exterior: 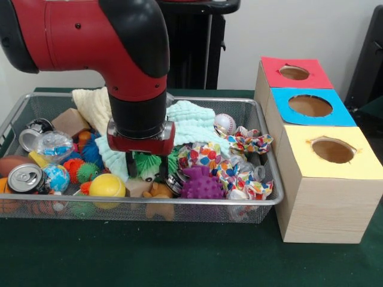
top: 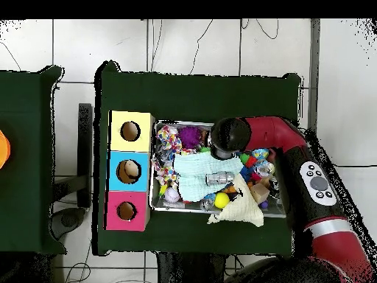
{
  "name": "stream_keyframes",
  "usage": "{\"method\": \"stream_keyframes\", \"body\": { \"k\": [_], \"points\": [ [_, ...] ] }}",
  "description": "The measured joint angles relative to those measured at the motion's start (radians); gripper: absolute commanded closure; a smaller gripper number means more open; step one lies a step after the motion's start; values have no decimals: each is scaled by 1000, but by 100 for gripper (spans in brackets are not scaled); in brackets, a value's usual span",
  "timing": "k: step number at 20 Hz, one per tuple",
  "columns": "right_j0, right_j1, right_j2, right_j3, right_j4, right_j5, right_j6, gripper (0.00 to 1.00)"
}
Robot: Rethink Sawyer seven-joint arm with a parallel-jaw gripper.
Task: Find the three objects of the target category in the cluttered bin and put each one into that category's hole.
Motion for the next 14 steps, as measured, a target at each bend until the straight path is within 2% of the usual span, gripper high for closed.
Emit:
{"method": "stream_keyframes", "body": {
  "k": [7,14],
  "points": [
    [31,1,-2,-5,-41,0,0,0],
    [48,18,-2,-27,-51,0,0,0]
  ]
}}
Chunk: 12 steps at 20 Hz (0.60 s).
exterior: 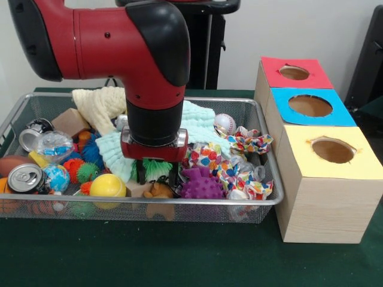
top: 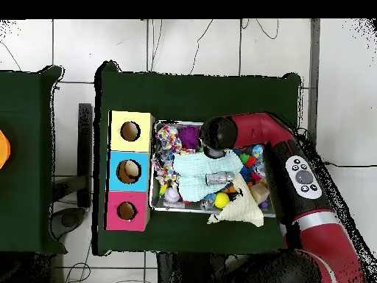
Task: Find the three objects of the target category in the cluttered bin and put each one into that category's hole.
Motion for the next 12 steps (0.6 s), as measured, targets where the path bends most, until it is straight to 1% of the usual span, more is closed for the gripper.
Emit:
{"method": "stream_keyframes", "body": {
  "k": [12],
  "points": [
    [2,3,0,-8,0,0,0,0]
  ]
}}
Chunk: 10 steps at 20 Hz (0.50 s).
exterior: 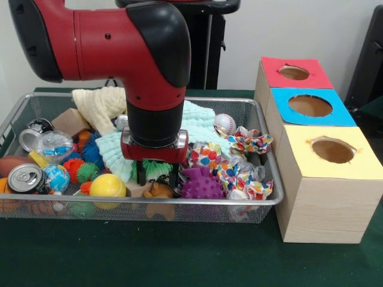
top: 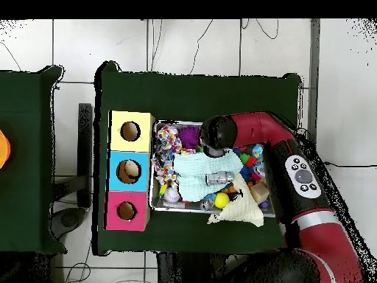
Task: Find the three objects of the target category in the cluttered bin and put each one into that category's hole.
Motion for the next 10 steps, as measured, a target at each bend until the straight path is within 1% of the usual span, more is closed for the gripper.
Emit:
{"method": "stream_keyframes", "body": {
  "k": [5,10],
  "points": [
    [0,5,0,-9,3,0,0,0],
    [0,20,0,-34,3,0,0,0]
  ]
}}
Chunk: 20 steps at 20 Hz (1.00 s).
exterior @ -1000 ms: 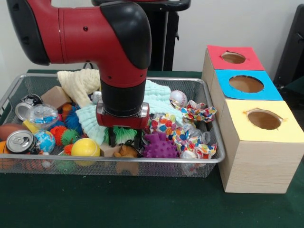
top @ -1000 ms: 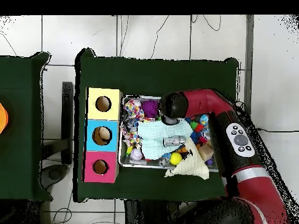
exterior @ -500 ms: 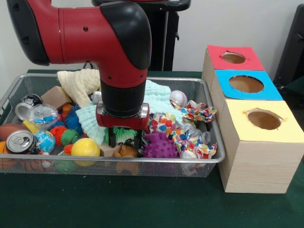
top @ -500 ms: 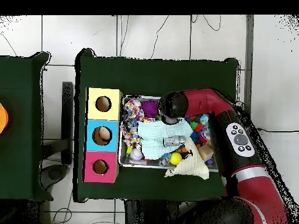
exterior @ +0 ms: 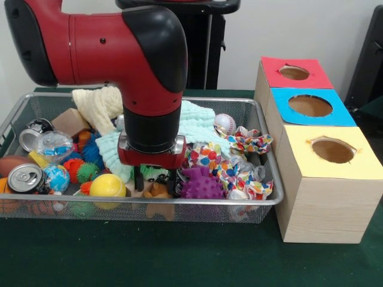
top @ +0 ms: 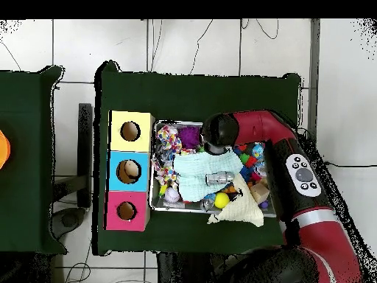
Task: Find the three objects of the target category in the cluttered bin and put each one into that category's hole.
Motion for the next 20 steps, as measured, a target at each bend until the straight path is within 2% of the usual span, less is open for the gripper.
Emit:
{"method": "stream_keyframes", "body": {
  "k": [11,20],
  "points": [
    [8,61,0,-69,2,0,0,0],
    [30,73,0,-75,1,0,0,0]
  ]
}}
